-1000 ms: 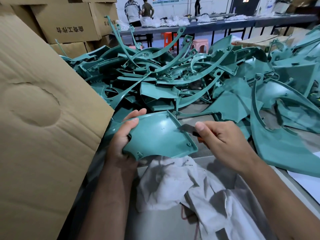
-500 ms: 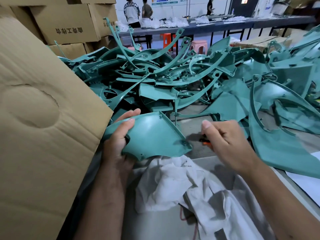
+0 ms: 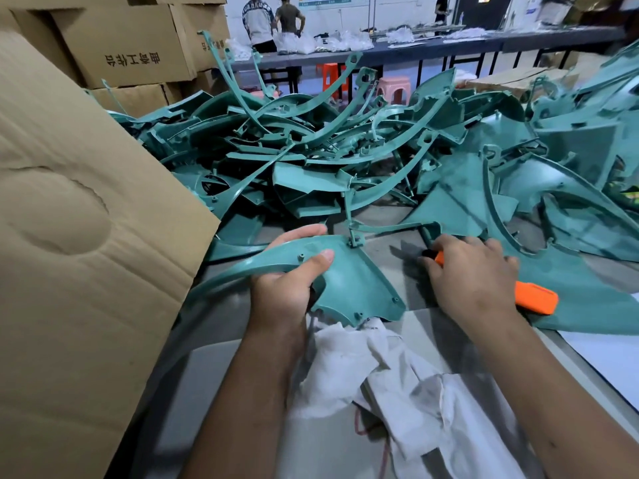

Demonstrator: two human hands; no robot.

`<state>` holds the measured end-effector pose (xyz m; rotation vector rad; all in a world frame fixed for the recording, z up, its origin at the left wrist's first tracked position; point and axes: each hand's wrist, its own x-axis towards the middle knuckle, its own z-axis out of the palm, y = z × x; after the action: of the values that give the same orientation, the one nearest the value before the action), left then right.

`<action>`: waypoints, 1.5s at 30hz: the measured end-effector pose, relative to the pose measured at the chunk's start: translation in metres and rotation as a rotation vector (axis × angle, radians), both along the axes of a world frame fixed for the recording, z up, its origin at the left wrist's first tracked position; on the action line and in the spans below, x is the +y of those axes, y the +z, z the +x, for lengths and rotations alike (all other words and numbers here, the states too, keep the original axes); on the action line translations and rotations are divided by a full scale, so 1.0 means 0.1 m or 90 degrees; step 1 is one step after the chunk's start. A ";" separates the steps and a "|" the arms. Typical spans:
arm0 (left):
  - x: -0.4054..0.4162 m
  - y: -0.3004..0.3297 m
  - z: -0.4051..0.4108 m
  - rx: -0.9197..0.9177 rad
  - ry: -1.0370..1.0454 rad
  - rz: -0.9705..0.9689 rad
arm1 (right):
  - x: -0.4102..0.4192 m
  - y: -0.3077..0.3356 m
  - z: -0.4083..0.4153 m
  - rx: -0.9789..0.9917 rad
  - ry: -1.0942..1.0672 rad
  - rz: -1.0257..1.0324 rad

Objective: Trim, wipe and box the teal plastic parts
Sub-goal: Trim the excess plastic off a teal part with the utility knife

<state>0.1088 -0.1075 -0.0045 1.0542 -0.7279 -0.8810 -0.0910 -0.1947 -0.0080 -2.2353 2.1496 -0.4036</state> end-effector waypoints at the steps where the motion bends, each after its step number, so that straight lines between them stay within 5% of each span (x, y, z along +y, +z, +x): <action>1: 0.01 0.01 -0.01 -0.018 0.014 -0.010 | 0.00 0.00 0.00 -0.004 -0.002 -0.004; 6: 0.02 0.04 -0.08 -0.020 0.157 -0.004 | 0.00 -0.01 0.02 -0.094 0.074 -0.058; 11: -0.03 -0.05 -0.09 -0.045 0.210 0.081 | 0.06 0.01 0.05 -0.321 0.279 -0.108; 18: -0.05 -0.11 -0.28 -0.317 0.051 -0.048 | 0.15 0.08 0.06 -0.452 0.467 0.080; 25: -0.05 -0.08 -0.24 -0.159 0.034 0.092 | 0.17 0.22 -0.05 -0.480 0.667 0.292; 34: -0.06 -0.08 -0.26 -0.297 -0.124 -0.020 | -0.05 0.06 -0.22 -0.623 0.344 -0.136; 38: -0.08 -0.06 -0.19 -0.331 0.014 -0.126 | 0.00 0.04 -0.04 -0.662 0.393 -0.206; 42: -0.12 -0.17 -0.10 -0.434 0.060 0.000 | 0.07 0.00 0.09 -0.580 0.427 -0.140; 45: -0.12 -0.24 -0.09 -0.458 0.102 -0.006 | 0.09 0.04 0.06 -0.483 0.436 -0.278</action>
<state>0.1000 -0.1199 -0.0280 1.4149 -1.2175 -0.3407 -0.0847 -0.1856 -0.0035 -2.2609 0.9278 -1.4582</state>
